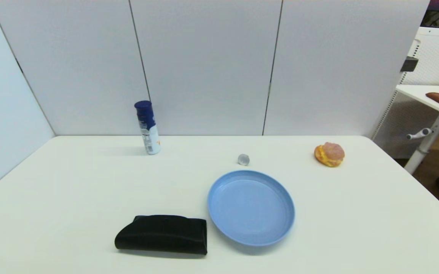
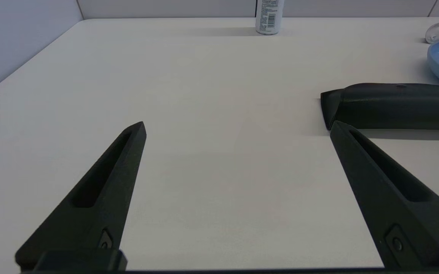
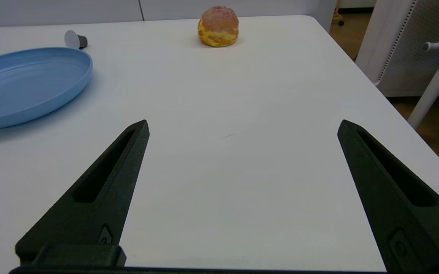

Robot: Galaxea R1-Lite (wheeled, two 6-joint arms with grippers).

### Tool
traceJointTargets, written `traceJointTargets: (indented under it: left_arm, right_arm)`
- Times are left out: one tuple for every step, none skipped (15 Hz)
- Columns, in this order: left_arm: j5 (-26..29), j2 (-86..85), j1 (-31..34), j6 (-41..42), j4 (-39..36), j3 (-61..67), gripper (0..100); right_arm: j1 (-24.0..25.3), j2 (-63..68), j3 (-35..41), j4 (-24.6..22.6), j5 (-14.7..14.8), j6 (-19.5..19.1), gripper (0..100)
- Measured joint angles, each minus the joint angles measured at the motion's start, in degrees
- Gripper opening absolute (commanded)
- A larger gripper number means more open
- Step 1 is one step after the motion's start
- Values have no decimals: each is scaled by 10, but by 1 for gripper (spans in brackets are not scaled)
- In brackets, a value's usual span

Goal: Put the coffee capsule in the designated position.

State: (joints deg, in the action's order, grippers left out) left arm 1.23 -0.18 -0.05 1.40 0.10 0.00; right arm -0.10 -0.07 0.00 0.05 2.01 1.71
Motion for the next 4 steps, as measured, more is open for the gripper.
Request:
traceJointTargets:
  left_arm:
    - [0,0,0,0,0,0,100]
    - [0,0,0,0,0,0,100]
    - [0,0,0,0,0,0,100]
    - [0,0,0,0,0,0,100]
  right_arm:
    - [0,0,0,0,1,5,100]
    - [0,0,0,0,0,3,100]
    - [0,0,0,0,-1,3,100]
    - [0,0,0,0,-1,4,100]
